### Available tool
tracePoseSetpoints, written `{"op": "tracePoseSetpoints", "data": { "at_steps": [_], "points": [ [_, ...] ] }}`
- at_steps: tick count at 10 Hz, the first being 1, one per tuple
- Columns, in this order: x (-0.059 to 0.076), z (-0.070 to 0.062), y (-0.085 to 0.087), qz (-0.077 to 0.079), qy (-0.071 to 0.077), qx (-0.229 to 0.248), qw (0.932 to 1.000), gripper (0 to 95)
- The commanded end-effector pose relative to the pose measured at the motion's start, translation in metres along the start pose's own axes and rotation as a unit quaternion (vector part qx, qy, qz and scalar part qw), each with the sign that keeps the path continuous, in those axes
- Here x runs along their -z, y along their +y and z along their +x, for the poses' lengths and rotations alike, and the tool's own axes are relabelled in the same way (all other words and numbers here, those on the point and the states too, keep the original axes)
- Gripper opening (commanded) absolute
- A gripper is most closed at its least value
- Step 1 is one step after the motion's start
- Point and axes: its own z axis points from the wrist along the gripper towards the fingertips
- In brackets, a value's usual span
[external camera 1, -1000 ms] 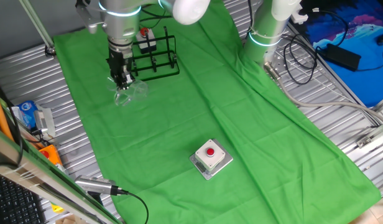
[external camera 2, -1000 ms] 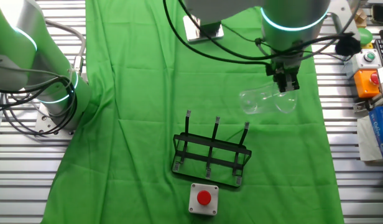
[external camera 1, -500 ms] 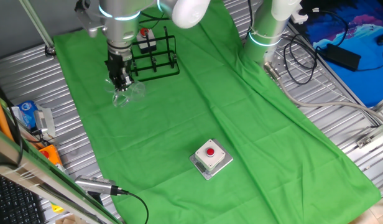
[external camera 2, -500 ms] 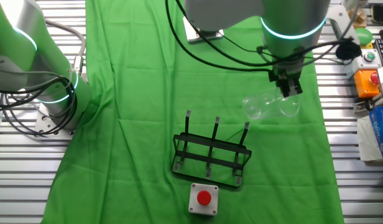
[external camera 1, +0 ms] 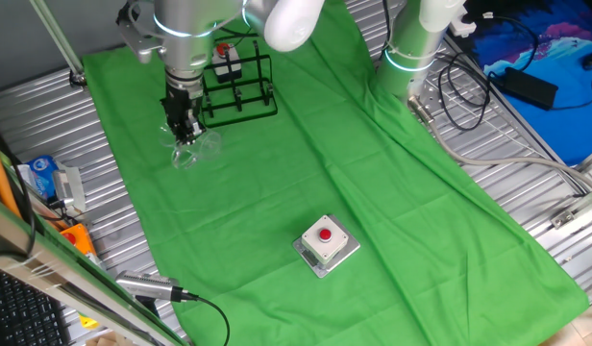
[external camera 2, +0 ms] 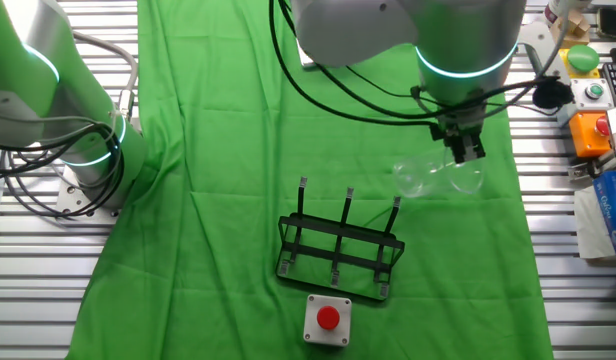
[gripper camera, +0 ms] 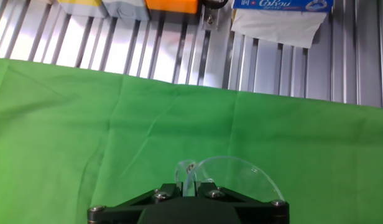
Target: Take the cup off the cup rack
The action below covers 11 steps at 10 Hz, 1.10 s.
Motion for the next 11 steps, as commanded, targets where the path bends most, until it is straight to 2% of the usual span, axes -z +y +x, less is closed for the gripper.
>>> {"op": "tracePoseSetpoints", "data": {
  "at_steps": [1, 5, 8, 11],
  "points": [
    [0.000, -0.002, 0.001, -0.001, -0.002, -0.001, 1.0000, 0.0],
    [-0.007, -0.016, 0.009, 0.000, -0.004, -0.017, 0.9998, 0.0],
    [-0.011, -0.020, 0.013, 0.000, -0.009, -0.025, 0.9996, 0.0],
    [-0.019, -0.022, 0.013, 0.000, -0.021, -0.039, 0.9990, 0.0]
  ]
}}
